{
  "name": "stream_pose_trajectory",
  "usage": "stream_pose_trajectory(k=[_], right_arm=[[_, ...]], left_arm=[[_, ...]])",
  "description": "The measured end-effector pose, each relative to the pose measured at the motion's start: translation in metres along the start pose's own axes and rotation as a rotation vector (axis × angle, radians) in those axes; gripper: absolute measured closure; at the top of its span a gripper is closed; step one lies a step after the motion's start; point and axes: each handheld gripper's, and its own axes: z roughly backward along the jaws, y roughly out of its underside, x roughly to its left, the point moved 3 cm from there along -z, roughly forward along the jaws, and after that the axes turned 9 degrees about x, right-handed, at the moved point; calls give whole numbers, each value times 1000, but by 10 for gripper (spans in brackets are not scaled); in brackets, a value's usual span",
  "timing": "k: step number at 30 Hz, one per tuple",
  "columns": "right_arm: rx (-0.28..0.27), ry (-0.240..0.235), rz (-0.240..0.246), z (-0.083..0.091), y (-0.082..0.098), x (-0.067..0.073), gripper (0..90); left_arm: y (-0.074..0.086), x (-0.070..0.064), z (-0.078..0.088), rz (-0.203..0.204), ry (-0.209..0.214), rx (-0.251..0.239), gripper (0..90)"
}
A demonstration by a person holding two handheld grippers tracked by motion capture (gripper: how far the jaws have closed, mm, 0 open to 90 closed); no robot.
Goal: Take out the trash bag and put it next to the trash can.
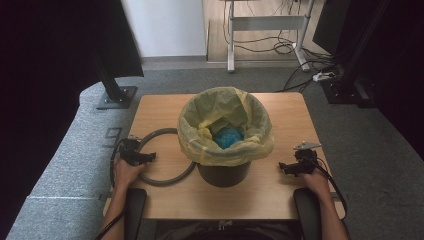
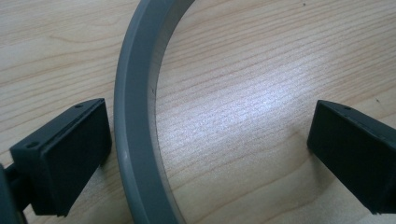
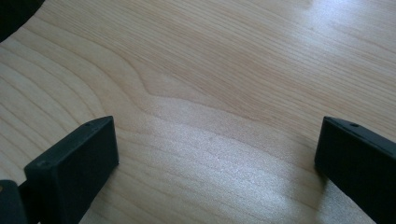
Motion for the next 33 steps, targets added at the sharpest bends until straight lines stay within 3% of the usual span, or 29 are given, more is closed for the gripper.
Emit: stream_pose_trajectory(k=[8, 15, 18, 23, 33], right_arm=[[5, -15, 27, 0, 0, 0, 0], [21, 4, 71, 4, -3, 2, 0], [12, -6, 74, 8, -5, 4, 0], [-6, -37, 75, 18, -12, 7, 0], [-4, -90, 109, 37, -23, 16, 0]], left_arm=[[0, 3, 2, -11, 2, 23, 0], [1, 7, 9, -12, 2, 21, 0], [-1, 6, 14, -5, 30, 10, 0], [-7, 0, 25, -32, 51, 5, 0], [-17, -13, 49, -85, 144, -9, 0]])
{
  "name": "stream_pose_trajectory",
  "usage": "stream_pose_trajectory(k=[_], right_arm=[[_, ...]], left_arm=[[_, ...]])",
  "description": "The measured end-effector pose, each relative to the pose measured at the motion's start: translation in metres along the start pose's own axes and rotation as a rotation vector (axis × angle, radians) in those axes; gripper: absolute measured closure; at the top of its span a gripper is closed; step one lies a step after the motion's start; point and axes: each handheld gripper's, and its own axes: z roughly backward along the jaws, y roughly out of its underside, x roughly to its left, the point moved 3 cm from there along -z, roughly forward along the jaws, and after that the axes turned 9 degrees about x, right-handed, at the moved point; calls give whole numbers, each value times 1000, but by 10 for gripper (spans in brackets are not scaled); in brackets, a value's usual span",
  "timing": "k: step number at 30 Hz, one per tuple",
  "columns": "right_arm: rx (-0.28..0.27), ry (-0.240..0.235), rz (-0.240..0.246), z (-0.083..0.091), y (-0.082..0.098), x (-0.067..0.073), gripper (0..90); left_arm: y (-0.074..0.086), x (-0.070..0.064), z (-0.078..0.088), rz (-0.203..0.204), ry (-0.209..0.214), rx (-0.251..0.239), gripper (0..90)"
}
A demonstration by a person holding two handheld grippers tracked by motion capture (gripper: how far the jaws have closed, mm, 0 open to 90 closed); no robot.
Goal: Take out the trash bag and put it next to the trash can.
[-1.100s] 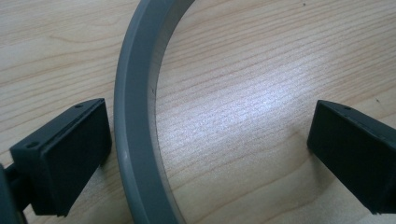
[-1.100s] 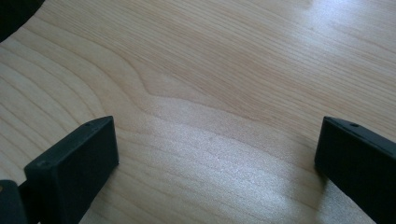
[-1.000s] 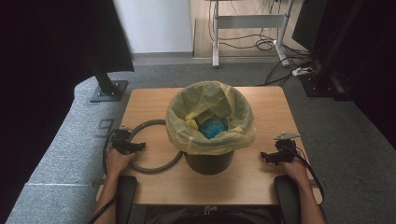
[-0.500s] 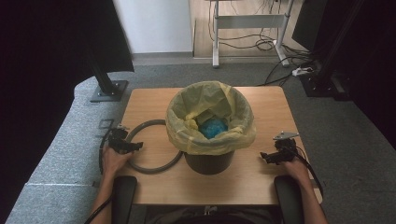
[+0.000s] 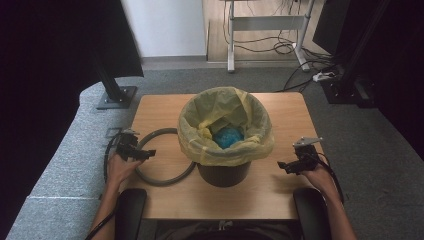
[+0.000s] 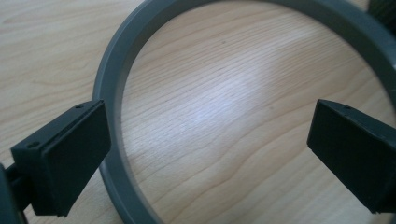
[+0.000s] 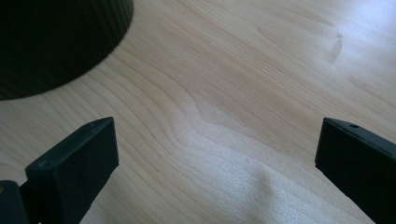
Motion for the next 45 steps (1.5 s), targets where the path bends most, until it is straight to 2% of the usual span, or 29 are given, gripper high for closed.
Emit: stream_pose_trajectory(k=[4, 16, 25, 35, 45], right_arm=[[-6, -13, 23, 9, -8, 5, 0], [-21, -53, 100, 38, -33, 22, 0], [-35, -90, 129, 59, -50, 32, 0], [-47, -129, 179, 86, -69, 47, 2], [-59, -164, 233, 113, -88, 59, 2]], left_arm=[[-4, -5, 7, -37, 35, 8, 0], [-15, -23, 35, -115, 34, -9, 8], [-26, -35, 55, -155, 96, -39, 19], [-39, -53, 83, -230, 127, -55, 31], [-53, -70, 110, -286, 149, -75, 29]])
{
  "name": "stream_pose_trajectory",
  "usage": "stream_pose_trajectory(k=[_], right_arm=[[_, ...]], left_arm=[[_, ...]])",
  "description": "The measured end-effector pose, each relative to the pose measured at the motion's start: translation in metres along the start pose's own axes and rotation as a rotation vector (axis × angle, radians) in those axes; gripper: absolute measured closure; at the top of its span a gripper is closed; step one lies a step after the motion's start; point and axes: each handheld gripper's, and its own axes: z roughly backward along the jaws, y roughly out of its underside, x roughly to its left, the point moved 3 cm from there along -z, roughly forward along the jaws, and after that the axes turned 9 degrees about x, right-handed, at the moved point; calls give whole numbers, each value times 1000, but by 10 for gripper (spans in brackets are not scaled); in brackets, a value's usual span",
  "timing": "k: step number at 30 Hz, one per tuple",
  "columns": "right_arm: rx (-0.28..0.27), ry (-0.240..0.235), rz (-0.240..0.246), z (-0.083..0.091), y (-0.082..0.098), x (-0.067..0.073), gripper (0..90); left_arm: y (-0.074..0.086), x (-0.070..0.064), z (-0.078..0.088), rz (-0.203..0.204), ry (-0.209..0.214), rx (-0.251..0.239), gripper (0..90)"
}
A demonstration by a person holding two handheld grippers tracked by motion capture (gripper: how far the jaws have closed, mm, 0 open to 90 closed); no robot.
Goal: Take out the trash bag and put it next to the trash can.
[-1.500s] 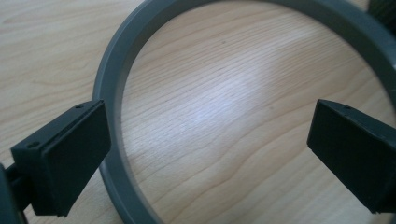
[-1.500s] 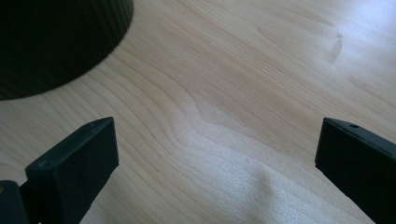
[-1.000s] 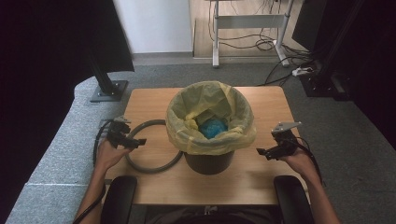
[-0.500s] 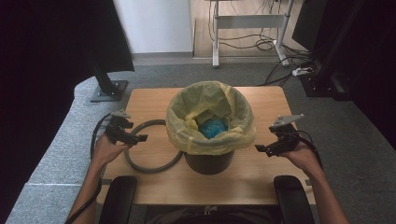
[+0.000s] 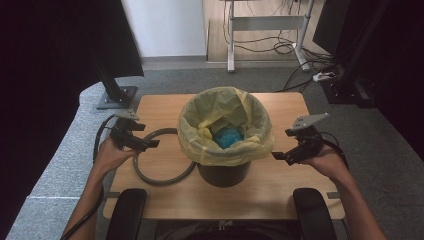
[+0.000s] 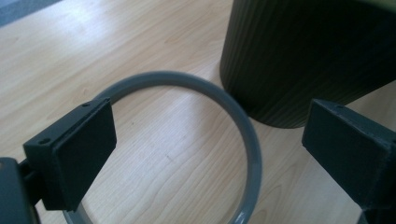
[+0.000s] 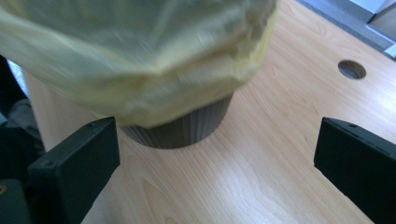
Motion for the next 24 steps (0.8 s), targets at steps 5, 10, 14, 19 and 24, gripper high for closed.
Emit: stream_pose_trajectory(k=[5, 10, 14, 19, 24], right_arm=[[-10, -11, 22, 13, -12, 5, 1], [-11, -29, 38, 26, -23, 10, 0], [-19, -33, 49, 37, -30, 13, 1], [-30, -32, 75, 48, -42, 18, 1], [-36, -52, 110, 51, -57, 27, 3]], left_arm=[[-15, -11, 13, -40, 6, -2, 33], [-31, -23, 28, -84, 17, -12, 43], [-43, -31, 39, -111, 40, -30, 52], [-57, -44, 47, -152, 60, -34, 54], [-70, -59, 51, -198, 79, -38, 56]])
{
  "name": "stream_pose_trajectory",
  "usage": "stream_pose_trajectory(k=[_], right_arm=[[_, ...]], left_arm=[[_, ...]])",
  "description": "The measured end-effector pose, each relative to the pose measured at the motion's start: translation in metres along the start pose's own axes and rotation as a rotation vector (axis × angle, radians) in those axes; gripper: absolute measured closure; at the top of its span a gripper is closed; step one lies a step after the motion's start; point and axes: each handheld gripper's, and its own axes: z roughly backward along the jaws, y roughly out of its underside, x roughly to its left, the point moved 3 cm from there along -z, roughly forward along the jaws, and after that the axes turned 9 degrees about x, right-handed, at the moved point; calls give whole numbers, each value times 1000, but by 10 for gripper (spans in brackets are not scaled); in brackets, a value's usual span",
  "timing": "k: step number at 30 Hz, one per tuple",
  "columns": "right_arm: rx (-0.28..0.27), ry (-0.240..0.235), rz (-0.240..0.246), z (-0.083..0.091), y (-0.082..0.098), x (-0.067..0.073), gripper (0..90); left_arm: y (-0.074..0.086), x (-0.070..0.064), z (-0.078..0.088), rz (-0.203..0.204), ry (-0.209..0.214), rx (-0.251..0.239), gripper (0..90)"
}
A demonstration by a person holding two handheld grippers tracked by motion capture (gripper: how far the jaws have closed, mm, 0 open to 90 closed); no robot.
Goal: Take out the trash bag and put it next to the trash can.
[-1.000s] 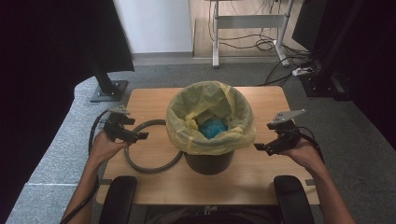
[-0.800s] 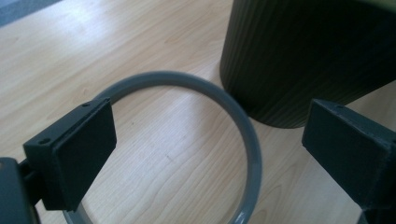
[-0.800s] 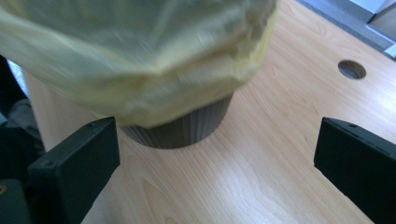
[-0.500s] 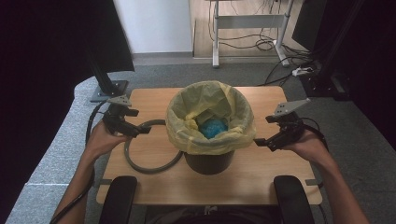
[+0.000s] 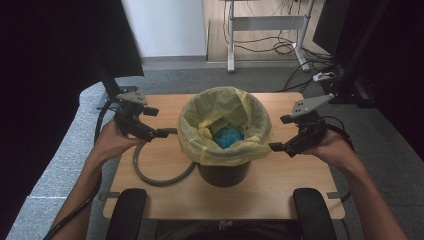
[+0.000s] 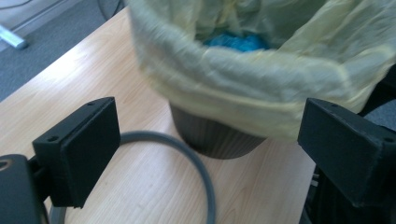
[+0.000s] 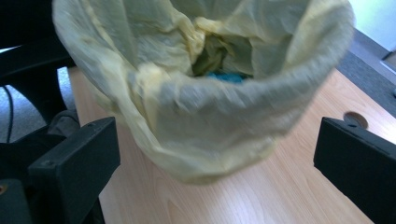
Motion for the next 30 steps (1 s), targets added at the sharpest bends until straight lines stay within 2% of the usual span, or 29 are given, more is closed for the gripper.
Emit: stream_pose_trajectory(k=[9, 15, 20, 22, 24, 26, 29, 30], right_arm=[[11, -65, 64, -15, -26, 15, 9], [24, -101, 113, -30, -39, 26, 9], [38, -128, 139, -41, -46, 33, 18], [43, -136, 144, -45, -47, 35, 30], [58, -141, 154, -49, -48, 37, 63], [65, -143, 163, -52, -48, 38, 136], [74, -179, 190, -54, -48, 41, 249], [81, -198, 201, -54, -48, 42, 311]], left_arm=[[-24, -25, -6, -84, 56, 3, 66], [-33, -46, -18, -141, 114, 14, 66], [-38, -58, -30, -188, 153, 41, 70], [-39, -62, -35, -207, 155, 57, 74], [-40, -64, -39, -213, 159, 63, 82], [-40, -64, -43, -221, 150, 78, 105], [-38, -62, -48, -208, 136, 91, 154], [-37, -62, -48, -214, 122, 88, 178]])
